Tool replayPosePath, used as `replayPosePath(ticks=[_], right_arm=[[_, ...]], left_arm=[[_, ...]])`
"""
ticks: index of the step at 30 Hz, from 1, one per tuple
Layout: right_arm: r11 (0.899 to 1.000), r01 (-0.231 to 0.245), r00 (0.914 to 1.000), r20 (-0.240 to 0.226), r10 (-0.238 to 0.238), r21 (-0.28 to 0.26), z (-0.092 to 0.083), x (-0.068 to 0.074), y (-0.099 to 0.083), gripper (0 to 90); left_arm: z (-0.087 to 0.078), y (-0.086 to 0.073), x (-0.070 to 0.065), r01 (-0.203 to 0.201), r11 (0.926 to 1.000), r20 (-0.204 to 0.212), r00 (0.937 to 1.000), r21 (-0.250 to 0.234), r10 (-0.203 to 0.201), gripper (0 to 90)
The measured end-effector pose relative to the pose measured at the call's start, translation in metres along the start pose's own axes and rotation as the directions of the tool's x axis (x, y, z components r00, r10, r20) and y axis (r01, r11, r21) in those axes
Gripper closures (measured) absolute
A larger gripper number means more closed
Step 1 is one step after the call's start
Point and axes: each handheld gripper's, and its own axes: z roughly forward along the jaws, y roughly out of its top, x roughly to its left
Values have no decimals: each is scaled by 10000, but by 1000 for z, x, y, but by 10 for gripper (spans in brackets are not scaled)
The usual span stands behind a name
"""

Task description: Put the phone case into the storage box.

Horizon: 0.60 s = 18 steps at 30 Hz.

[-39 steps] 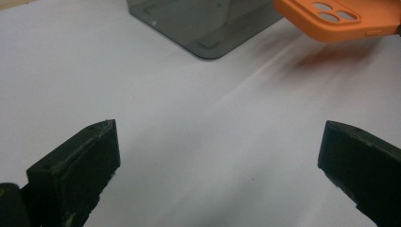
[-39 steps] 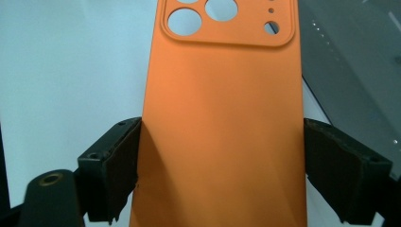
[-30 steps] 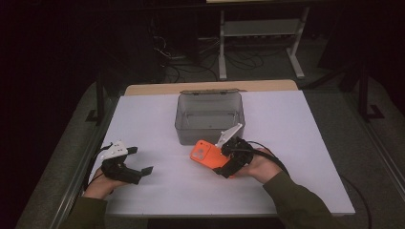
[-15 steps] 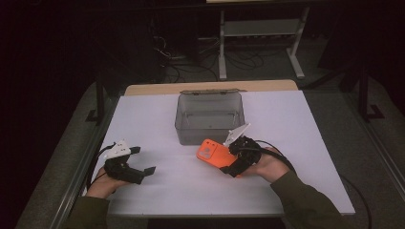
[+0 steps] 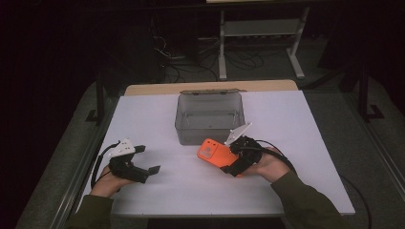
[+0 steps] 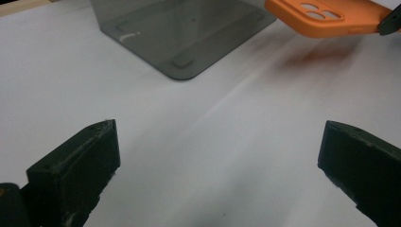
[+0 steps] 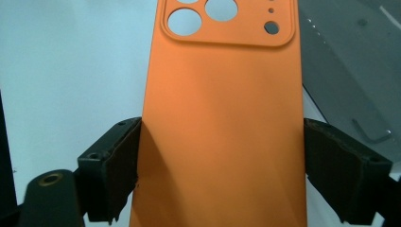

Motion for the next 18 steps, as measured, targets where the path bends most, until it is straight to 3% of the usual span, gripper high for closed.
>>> replayPosePath(ticks=[18], right_arm=[[10000, 61, 9999, -101, -61, 14, 0, 1, 0, 155]], left_arm=[[18, 11, -10, -191, 9998, 475, 9987, -38, 193, 0]])
